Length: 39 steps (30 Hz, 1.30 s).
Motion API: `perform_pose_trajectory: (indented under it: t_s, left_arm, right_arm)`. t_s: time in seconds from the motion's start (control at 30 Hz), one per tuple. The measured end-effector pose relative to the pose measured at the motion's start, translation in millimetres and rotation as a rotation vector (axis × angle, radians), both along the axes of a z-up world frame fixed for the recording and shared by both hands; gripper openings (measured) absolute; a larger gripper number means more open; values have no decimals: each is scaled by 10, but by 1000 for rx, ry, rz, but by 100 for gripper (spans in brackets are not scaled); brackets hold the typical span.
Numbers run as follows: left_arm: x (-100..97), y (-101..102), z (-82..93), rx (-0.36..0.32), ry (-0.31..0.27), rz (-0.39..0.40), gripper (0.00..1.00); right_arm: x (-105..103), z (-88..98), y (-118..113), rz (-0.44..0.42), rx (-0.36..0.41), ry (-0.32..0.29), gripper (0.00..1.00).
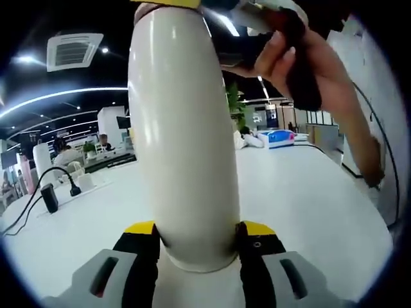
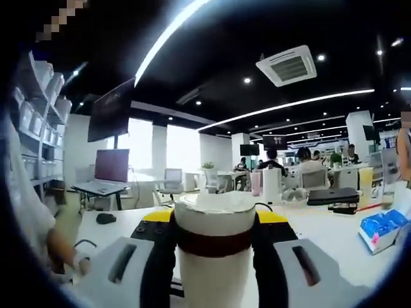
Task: Grasp the water cup twist off the cup lid place the cup lid on the table
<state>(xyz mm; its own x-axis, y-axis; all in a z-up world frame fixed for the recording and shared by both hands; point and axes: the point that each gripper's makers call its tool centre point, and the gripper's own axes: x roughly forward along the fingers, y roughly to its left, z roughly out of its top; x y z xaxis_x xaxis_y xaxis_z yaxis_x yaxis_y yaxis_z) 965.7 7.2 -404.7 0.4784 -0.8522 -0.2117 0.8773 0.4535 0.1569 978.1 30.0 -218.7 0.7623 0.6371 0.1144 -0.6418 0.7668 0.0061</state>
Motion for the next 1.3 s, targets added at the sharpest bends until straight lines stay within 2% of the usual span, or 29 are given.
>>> perform_pose_trajectory:
  t_s: [0.33,0.8,1.07,1.3]
  left_arm:
    - [10,-9,-6,1,6,6,50]
    - [4,-13,-29,-2,24,14,50]
    - [17,-12,-40,-5,38,23,49]
    - [36,-20,-33,2,37,23,49]
  right_arm:
    - [2,-19,97,265,-26,28,49]
    - [-34,-25,157,528,-23,21,50]
    - [-84,-28,183,640,-29,4,50]
    - [-119,-36,169,676,-31,-9,50]
